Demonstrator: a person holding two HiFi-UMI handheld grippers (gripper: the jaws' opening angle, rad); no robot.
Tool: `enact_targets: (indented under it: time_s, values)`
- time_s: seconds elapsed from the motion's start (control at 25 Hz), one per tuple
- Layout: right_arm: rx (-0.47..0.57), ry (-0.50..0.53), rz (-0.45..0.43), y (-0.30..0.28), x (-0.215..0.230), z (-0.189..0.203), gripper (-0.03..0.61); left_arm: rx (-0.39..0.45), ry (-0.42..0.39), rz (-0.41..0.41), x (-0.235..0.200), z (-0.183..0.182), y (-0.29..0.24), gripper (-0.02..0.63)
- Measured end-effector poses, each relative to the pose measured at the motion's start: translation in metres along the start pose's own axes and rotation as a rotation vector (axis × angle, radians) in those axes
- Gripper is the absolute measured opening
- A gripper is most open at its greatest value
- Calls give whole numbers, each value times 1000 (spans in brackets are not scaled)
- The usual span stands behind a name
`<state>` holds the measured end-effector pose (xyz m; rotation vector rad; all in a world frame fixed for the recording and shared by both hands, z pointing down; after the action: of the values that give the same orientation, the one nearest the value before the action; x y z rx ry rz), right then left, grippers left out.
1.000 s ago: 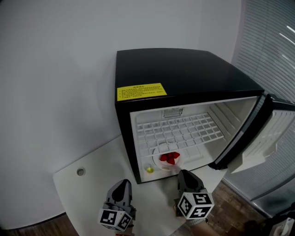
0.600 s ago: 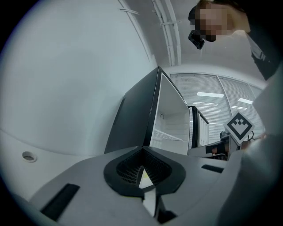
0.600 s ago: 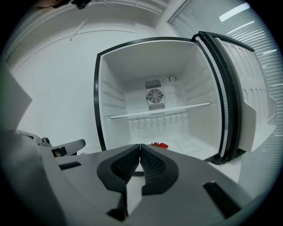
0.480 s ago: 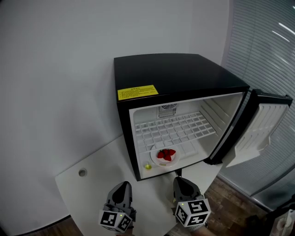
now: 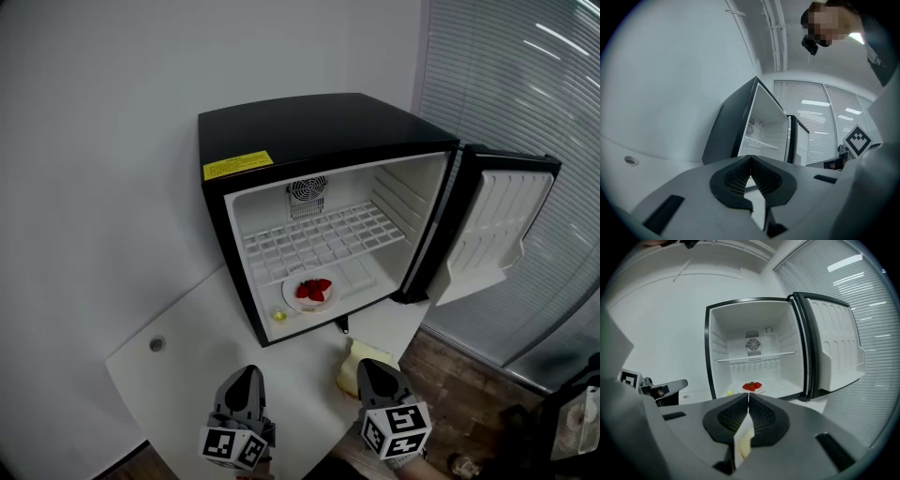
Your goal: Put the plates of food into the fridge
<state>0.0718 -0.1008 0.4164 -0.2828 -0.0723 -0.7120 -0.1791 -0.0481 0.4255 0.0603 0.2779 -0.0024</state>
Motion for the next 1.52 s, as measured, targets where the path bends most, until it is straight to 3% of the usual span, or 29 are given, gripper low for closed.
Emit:
enact_targets:
  time_s: [0.24,0.56,0.88,1.36,1.52]
  values:
    - [-29,-28,97,45,7,22,8,-41,16,68,28,14,9,8]
    - [-120,-90,151,76,39,61,11,-70,10,86,63,36,14,8]
    - [-195,-183,108,71,74,93,80,-72,4,45,92,57,9,8]
    - [-225,-205,98,47,104,110,125,-83,14,48,142,91,4,8]
    - [-232,-299,87,43,112,119,141,-88,14,47,152,99,5,8]
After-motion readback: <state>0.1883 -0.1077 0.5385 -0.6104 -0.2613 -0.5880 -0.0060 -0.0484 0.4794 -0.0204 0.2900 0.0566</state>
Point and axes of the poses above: the fingertips, and each gripper's own axes: y backward along the fingers, x to its right, z out of its underside, the point moved 7 cm from there along y, backward along the fingers, and after that the axes turned 12 degrees about -z, right-handed, at the moved point
